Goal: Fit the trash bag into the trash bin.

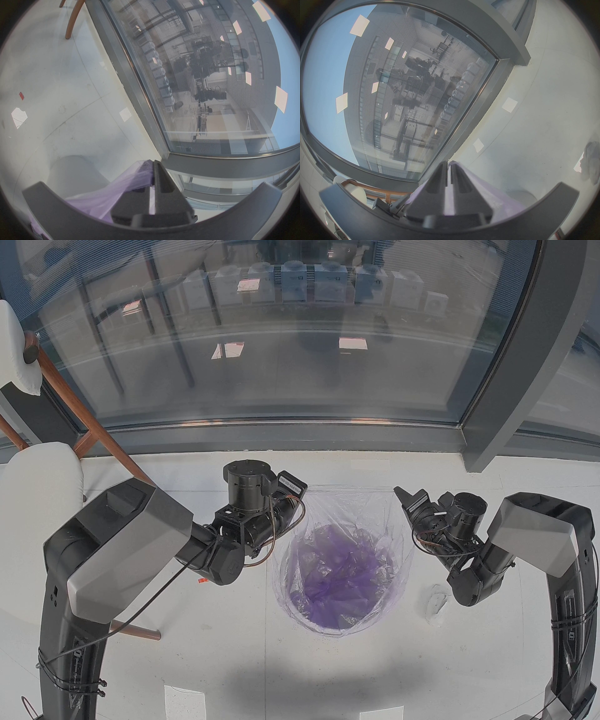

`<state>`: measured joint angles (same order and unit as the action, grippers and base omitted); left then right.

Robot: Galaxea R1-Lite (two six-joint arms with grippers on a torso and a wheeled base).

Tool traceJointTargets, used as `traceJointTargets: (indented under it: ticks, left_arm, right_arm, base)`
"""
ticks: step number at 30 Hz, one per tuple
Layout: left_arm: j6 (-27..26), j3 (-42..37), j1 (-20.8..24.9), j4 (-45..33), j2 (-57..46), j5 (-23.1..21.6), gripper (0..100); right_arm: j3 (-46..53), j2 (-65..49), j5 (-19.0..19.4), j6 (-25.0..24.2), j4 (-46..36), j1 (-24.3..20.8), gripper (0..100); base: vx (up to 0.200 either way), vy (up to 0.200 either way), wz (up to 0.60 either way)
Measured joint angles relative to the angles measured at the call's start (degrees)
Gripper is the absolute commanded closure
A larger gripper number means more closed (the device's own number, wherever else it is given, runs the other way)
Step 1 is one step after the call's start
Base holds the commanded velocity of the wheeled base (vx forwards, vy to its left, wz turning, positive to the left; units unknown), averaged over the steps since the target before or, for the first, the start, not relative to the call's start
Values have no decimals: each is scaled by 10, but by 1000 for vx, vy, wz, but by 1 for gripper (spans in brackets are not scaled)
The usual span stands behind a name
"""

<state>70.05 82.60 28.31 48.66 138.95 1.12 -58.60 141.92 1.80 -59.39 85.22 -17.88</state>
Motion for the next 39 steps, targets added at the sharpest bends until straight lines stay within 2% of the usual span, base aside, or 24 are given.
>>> traceJointTargets:
  ticks: [7,17,18,28,39]
  left_arm:
    - [0,4,-7,0,6,0,100]
    - [-1,32,-3,-4,48,0,100]
    - [-1,34,-4,-4,52,-1,0]
    - [20,63,-17,0,74,1,0]
    - [66,43,-19,-2,77,2,0]
  right_arm:
    - [-2,12,0,1,1,4,0]
    - [47,4,0,7,11,10,0]
    - [54,2,0,8,18,11,0]
    - [102,-7,0,9,38,13,0]
    - [116,-12,-1,14,38,9,0]
  base:
    - [0,0,0]
    - [0,0,0]
    - [0,0,0]
    - [0,0,0]
    - [0,0,0]
